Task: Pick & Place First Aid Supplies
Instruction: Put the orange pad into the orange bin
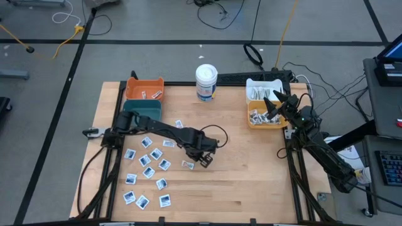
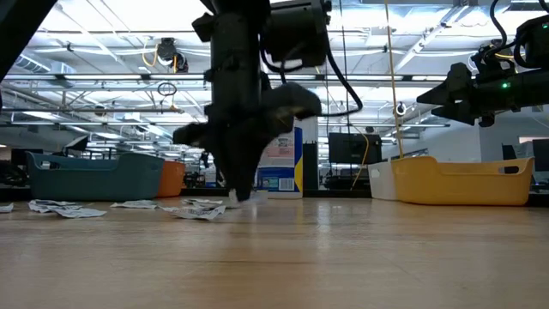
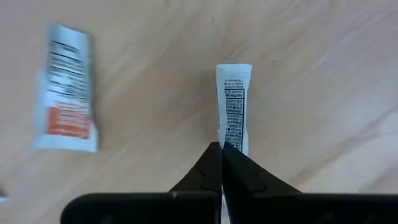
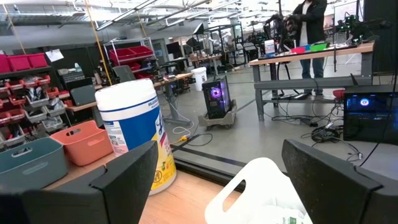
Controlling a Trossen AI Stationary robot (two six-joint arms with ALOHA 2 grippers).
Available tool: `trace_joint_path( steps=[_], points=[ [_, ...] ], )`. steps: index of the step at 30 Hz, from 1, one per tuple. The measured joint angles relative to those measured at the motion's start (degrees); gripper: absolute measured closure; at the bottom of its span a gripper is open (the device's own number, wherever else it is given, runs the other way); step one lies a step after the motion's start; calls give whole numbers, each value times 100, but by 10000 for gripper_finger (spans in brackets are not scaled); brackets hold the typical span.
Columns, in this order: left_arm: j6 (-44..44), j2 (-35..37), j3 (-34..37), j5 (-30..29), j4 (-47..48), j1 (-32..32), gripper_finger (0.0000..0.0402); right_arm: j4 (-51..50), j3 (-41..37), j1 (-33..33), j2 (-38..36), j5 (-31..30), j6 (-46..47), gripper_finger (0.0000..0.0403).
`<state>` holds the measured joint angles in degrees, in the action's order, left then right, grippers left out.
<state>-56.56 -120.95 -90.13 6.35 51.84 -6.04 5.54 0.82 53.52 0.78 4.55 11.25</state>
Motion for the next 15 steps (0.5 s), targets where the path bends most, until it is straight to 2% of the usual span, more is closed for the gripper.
trace_joint_path(
  steps=[15],
  points=[
    [838, 1447, -4, -86, 1134, 659, 400, -7, -2, 0, 4, -3, 2, 66]
  ],
)
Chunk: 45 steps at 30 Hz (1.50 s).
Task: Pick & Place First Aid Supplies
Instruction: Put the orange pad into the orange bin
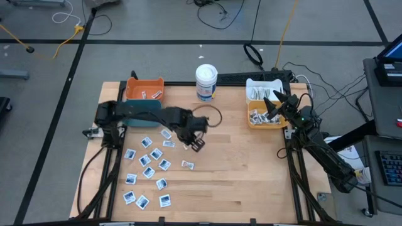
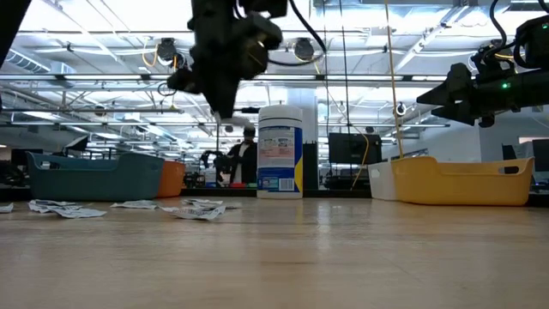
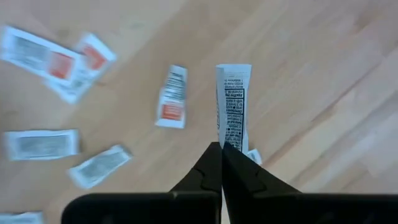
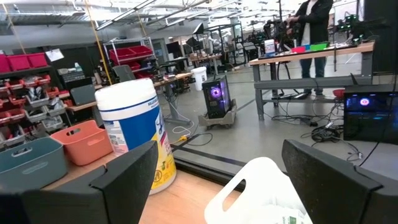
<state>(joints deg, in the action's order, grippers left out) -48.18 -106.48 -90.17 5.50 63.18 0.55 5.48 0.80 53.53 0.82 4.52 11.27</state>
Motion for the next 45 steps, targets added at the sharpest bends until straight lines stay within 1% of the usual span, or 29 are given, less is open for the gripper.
trace_joint_path(
  steps=[5, 8, 12, 16, 25, 35, 38, 40, 43, 45],
  points=[
    [380, 572, 0, -55, 382, 358, 401, -11, 2, -1, 0, 2, -2, 66],
    [592, 807, 0, -64, 629, 693, 401, -6, 2, -1, 0, 4, -2, 66],
    [923, 973, 0, -173, 1014, 1336, 401, -7, 2, -1, 2, 4, -1, 66],
    [1358, 1097, 0, -260, 1280, 2130, 401, -7, 2, -1, 2, 2, -2, 66],
    [2335, 1108, 0, -269, 1548, 3885, 401, -9, 1, 0, 2, 2, -1, 66],
    [2940, 1108, 0, -269, 1535, 5572, 401, -9, 2, -1, 2, 2, -2, 66],
    [3060, 1107, 0, -307, 1532, 5952, 401, -7, 1, -1, 2, 2, -1, 66],
    [3066, 1105, 0, -484, 1509, 6133, 401, -7, 0, -1, 2, 2, -2, 66],
    [3057, 981, 0, -832, 1455, 6251, 401, -8, 1, 0, 2, 3, -2, 66],
    [3071, 828, 12, -916, 1329, 6257, 401, -8, 2, -1, 2, 2, -1, 66]
  ],
)
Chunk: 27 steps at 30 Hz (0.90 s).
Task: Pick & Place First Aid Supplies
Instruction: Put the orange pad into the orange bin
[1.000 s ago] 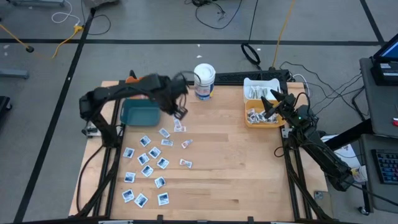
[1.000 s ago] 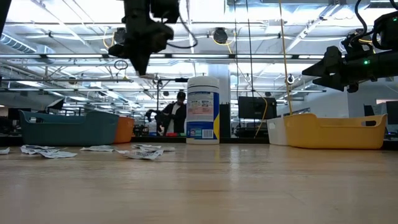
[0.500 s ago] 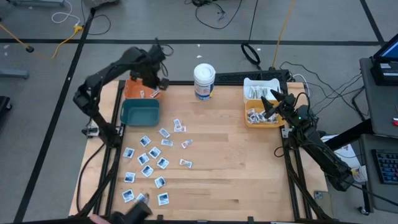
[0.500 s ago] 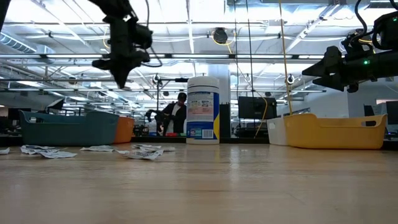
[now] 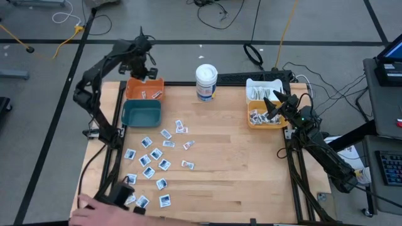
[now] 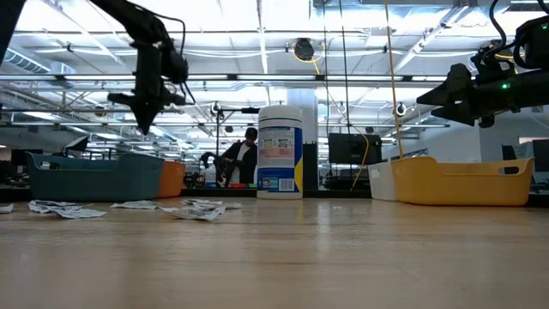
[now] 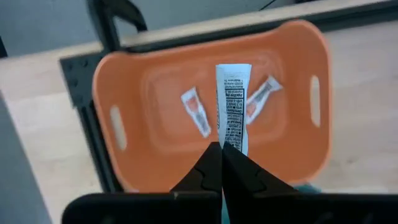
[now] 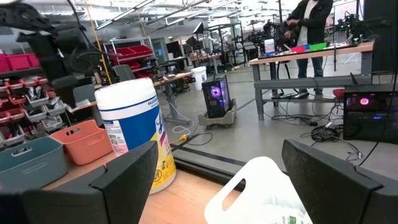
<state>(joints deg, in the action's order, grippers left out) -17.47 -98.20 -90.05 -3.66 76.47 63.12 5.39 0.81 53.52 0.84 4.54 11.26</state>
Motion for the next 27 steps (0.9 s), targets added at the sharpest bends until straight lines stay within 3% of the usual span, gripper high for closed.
trace_joint_path(
  steps=[17, 23, 27],
  points=[
    [-217, -660, 1568, 77, -1838, -95, 401, -1, 0, 1, 0, 1, 1, 66],
    [-263, -747, 1660, 186, -1949, -84, 397, -1, 1, 2, 0, -1, -1, 66],
    [-510, -746, 1660, 30, -1976, -84, 367, -1, 1, 0, 0, 2, 1, 66]
  ],
)
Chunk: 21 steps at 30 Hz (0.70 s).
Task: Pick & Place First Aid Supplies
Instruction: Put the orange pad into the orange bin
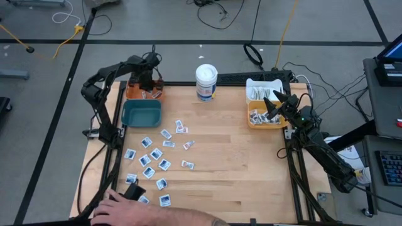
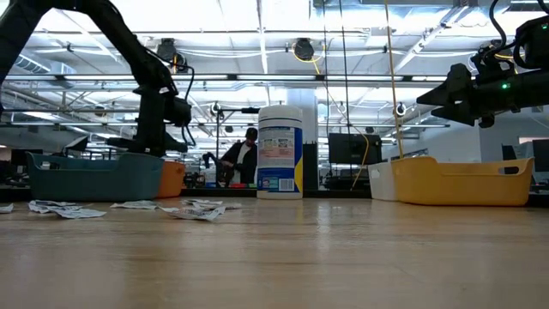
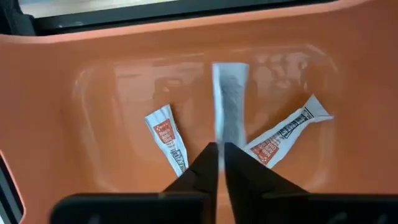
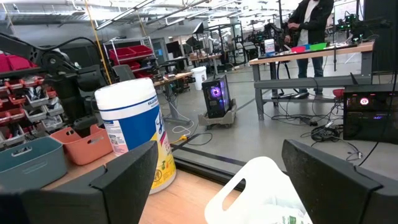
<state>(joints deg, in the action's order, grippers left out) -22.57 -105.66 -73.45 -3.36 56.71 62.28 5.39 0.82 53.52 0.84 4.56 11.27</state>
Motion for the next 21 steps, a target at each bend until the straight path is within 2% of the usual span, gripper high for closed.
trace_joint_path(
  steps=[11, 16, 21],
  points=[
    [-43, 26, -135, 201, 42, 0, 232, 0, -1, 1, 0, 0, -2, 66],
    [-43, 277, -392, 230, 61, -21, 206, 0, -2, 0, 0, -2, 0, 66],
    [7, 642, -575, 242, 171, -310, 200, 0, 0, 1, 0, 0, -1, 66]
  ],
)
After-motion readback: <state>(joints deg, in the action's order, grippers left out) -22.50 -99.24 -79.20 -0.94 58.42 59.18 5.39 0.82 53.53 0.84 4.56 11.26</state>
